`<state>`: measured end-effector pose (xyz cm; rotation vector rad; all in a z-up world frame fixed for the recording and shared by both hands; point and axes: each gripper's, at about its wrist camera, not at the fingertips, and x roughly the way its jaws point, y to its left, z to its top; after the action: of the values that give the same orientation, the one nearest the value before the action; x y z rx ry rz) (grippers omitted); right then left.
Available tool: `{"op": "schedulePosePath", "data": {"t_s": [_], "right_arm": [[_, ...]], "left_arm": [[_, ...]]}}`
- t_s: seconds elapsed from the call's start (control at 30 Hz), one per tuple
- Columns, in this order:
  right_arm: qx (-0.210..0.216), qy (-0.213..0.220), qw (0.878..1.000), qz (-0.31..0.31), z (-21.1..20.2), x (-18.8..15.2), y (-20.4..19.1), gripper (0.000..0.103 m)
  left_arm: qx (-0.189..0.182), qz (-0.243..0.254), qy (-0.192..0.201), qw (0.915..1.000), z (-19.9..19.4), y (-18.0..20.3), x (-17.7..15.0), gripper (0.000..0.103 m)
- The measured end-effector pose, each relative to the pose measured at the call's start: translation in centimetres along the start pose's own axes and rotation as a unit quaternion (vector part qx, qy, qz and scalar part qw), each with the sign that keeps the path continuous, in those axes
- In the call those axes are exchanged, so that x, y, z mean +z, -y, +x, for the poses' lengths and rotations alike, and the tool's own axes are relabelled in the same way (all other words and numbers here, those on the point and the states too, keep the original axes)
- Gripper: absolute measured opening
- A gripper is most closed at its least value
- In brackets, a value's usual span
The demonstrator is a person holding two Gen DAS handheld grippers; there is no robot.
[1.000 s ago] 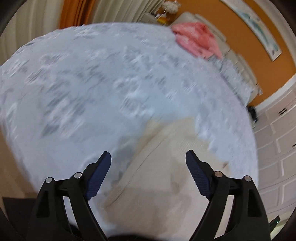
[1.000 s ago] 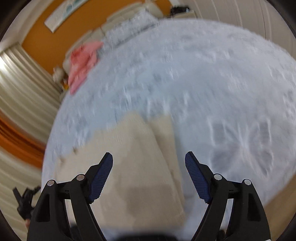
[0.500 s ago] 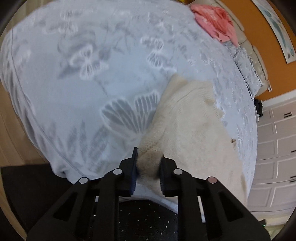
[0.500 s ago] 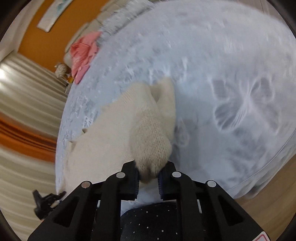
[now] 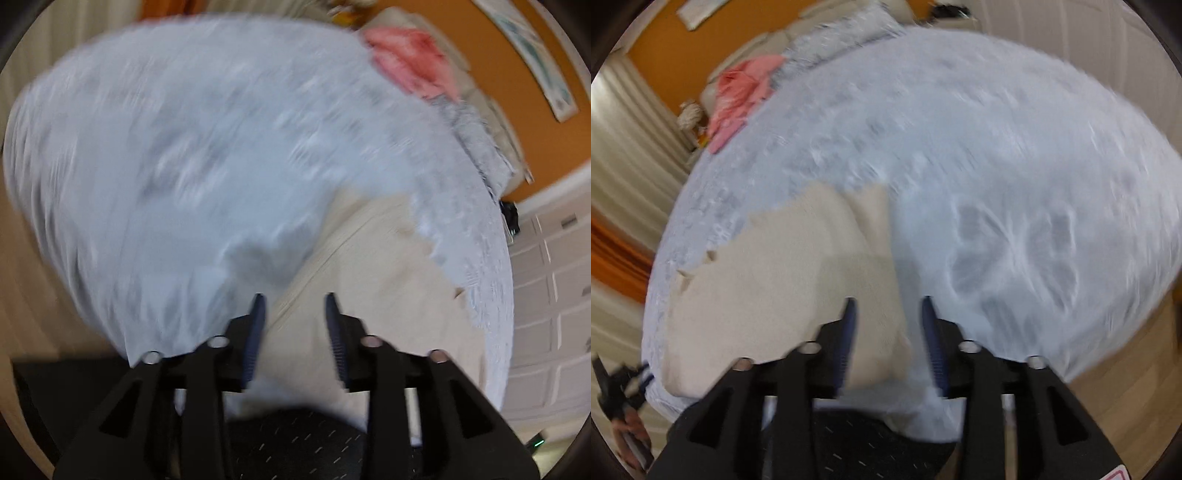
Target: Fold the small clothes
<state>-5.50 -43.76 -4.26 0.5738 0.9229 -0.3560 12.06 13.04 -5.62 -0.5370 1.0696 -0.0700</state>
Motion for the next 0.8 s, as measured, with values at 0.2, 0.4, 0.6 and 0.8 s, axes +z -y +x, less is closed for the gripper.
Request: {"op": "schedulePosePath", "data": {"t_s": [0.2,0.4,0.6,0.8], "right_arm": [[0.021,-0.018,0.999,-0.032,5.2,5.5,-4.3,0.056],[0.004,-0.106,0.993,-0.044,13.6,6.4,-5.8,0.007],[-0.004,-0.050,0.999,0.007,12.1,7.5,-1.6,0.006],[-0.003,-0.050,0.999,-0.005,12.2,7.3,-2.9,0.011]], "left_arm": [[0.001,0.094,0.009,0.9956,4.3,8.5,4.5,0.069],[0.043,0.079,-0.048,0.9948,12.1,8.8,5.0,0.039],[0.054,0.053,-0.060,0.9953,13.8,5.6,5.4,0.021],[0.082,0.100,-0.048,0.9905,14.1,6.7,4.8,0.023]]}}
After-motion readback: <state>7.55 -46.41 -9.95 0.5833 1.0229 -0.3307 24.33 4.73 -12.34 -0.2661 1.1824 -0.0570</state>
